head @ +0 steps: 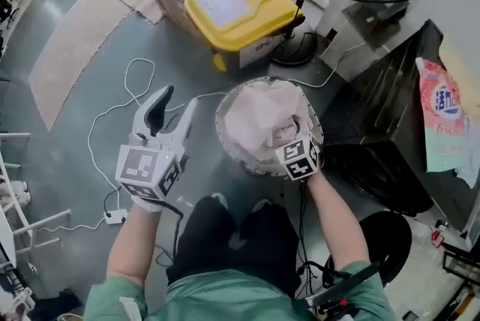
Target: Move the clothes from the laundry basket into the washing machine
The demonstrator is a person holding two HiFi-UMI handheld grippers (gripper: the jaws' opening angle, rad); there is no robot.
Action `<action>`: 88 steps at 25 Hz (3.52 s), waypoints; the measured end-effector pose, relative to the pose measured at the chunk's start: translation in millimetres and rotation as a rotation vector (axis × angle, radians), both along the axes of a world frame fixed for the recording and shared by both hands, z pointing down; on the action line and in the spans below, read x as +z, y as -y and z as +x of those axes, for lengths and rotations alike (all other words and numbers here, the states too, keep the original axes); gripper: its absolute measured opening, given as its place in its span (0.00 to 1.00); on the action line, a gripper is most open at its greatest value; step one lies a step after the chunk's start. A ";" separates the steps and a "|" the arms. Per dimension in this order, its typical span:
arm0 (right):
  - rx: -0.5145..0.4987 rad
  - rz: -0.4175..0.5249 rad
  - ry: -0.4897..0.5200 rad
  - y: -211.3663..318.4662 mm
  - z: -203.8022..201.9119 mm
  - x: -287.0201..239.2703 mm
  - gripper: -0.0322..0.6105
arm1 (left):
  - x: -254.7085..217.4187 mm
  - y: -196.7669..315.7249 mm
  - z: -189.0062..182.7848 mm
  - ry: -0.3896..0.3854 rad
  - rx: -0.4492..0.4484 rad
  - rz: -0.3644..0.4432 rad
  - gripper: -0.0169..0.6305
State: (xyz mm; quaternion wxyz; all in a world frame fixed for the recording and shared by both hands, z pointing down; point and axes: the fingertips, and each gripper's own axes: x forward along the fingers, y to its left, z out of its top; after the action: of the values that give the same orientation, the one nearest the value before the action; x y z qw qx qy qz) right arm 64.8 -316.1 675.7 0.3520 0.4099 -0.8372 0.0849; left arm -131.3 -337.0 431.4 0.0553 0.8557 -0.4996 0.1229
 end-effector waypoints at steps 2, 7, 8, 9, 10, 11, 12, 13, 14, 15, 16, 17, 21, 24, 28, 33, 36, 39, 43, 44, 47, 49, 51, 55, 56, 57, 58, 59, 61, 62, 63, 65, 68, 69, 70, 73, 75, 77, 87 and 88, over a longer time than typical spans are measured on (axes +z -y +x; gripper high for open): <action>0.037 0.009 0.026 -11.5 10.3 -58.3 0.21 | -51.1 -1.2 3.3 0.010 -0.002 0.010 0.34; 0.132 0.050 0.087 -40.3 43.6 -190.6 0.21 | -176.2 -10.7 26.1 0.013 0.012 0.051 0.34; 0.148 0.061 0.100 -48.0 48.3 -214.5 0.21 | -198.7 -14.4 32.0 0.012 0.019 0.059 0.34; 0.164 0.070 0.113 -56.1 52.4 -237.4 0.21 | -220.3 -18.0 37.7 0.010 0.028 0.069 0.34; 0.181 0.077 0.124 -64.3 56.2 -259.4 0.21 | -240.6 -21.5 43.2 0.007 0.037 0.079 0.34; 0.199 0.082 0.137 -72.9 59.6 -280.0 0.21 | -259.0 -25.2 48.2 0.004 0.045 0.088 0.34; 0.217 0.086 0.153 -82.1 62.7 -298.6 0.21 | -275.0 -29.3 52.6 0.002 0.052 0.096 0.34; 0.234 0.089 0.171 -91.8 65.3 -315.2 0.21 | -288.6 -34.0 56.4 0.001 0.059 0.101 0.34; 0.251 0.093 0.190 -101.7 67.6 -330.1 0.21 | -300.1 -39.1 59.6 -0.001 0.067 0.106 0.34; 0.269 0.100 0.207 -111.2 69.8 -343.7 0.21 | -309.9 -44.1 62.1 -0.004 0.077 0.109 0.34; 0.287 0.110 0.218 -119.8 72.4 -356.2 0.21 | -318.3 -48.8 63.9 -0.009 0.088 0.112 0.34; 0.307 0.124 0.223 -127.9 75.5 -367.6 0.21 | -325.1 -53.1 65.3 -0.016 0.102 0.115 0.34; 0.406 0.190 0.221 -159.8 91.5 -413.4 0.21 | -337.2 -66.4 73.1 -0.045 0.179 0.115 0.34; 0.509 0.239 0.231 -186.0 109.5 -442.1 0.21 | -341.1 -75.5 82.3 -0.063 0.254 0.118 0.34; 0.634 0.301 0.207 -227.9 134.8 -470.6 0.21 | -343.5 -91.7 98.4 -0.091 0.347 0.113 0.34; 0.788 0.352 0.160 -289.9 158.2 -488.8 0.21 | -346.8 -123.4 125.1 -0.112 0.482 0.114 0.34; 0.884 0.366 0.138 -333.0 169.0 -490.4 0.21 | -344.4 -145.1 142.6 -0.124 0.560 0.112 0.34; 0.987 0.369 0.142 -376.3 177.3 -488.5 0.21 | -342.8 -165.5 158.9 -0.134 0.630 0.102 0.34; 1.097 0.371 0.151 -421.9 193.4 -483.8 0.21 | -342.9 -185.7 180.6 -0.136 0.692 0.099 0.34; 1.118 0.375 0.151 -431.5 197.6 -482.8 0.21 | -342.8 -189.3 186.1 -0.134 0.702 0.099 0.34; 1.176 0.385 0.152 -459.7 210.0 -477.7 0.21 | -340.7 -201.6 201.4 -0.127 0.726 0.094 0.34; 1.209 0.385 0.156 -475.1 220.5 -471.3 0.21 | -338.3 -211.1 211.3 -0.116 0.742 0.091 0.34; 1.235 0.384 0.157 -487.6 232.2 -463.7 0.21 | -335.2 -219.6 221.3 -0.101 0.753 0.090 0.34; 1.258 0.388 0.144 -502.5 256.0 -453.8 0.21 | -325.8 -228.7 238.9 -0.088 0.756 0.074 0.34; 1.262 0.390 0.144 -505.4 260.9 -451.2 0.21 | -322.6 -230.7 242.0 -0.083 0.756 0.071 0.34; 1.266 0.391 0.147 -508.8 265.8 -448.7 0.21 | -319.9 -233.1 245.1 -0.077 0.754 0.069 0.34; 1.270 0.392 0.152 -512.0 271.3 -446.3 0.21 | -317.7 -235.3 248.6 -0.072 0.751 0.068 0.34; 1.271 0.393 0.156 -514.6 277.6 -444.3 0.21 | -316.1 -237.0 252.9 -0.068 0.745 0.067 0.34; 1.268 0.393 0.161 -517.2 292.0 -440.1 0.21 | -313.5 -238.9 263.4 -0.065 0.729 0.065 0.34; 1.265 0.392 0.165 -518.0 298.9 -436.8 0.21 | -312.1 -240.5 269.0 -0.062 0.722 0.063 0.34; 1.263 0.389 0.171 -518.8 305.2 -432.6 0.21 | -310.6 -243.0 274.7 -0.059 0.717 0.063 0.34; 1.257 0.381 0.187 -519.0 317.8 -423.2 0.21 | -307.1 -248.8 287.2 -0.051 0.712 0.066 0.34; 1.240 0.371 0.206 -514.1 337.6 -410.0 0.21 | -299.6 -252.4 309.3 -0.038 0.697 0.062 0.34; 1.233 0.370 0.210 -512.0 344.4 -405.6 0.21 | -296.0 -252.9 317.0 -0.035 0.689 0.057 0.34; 1.227 0.368 0.213 -510.2 351.3 -401.0 0.21 | -291.9 -253.5 324.8 -0.031 0.681 0.052 0.34; 1.218 0.363 0.228 -505.4 372.6 -385.8 0.21 | -277.4 -254.6 347.9 -0.016 0.659 0.035 0.34; 1.210 0.354 0.239 -502.8 385.3 -374.4 0.21 | -266.9 -254.1 362.3 -0.010 0.641 0.025 0.34; 1.194 0.345 0.242 -500.5 395.9 -363.9 0.21 | -258.8 -253.2 375.6 -0.014 0.621 0.018 0.34; 1.165 0.304 0.259 -476.6 416.6 -291.7 0.21 | -215.3 -247.0 416.2 -0.023 0.623 0.012 0.34; 1.168 0.302 0.259 -474.2 416.5 -283.3 0.21 | -207.3 -246.0 416.8 -0.025 0.630 0.006 0.34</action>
State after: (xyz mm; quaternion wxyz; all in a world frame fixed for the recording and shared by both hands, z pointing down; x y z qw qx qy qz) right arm 481.3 158.1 392.4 0.0808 0.8324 -0.5131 0.1932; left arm 285.5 -91.0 224.1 0.0181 0.9700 -0.2094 0.1218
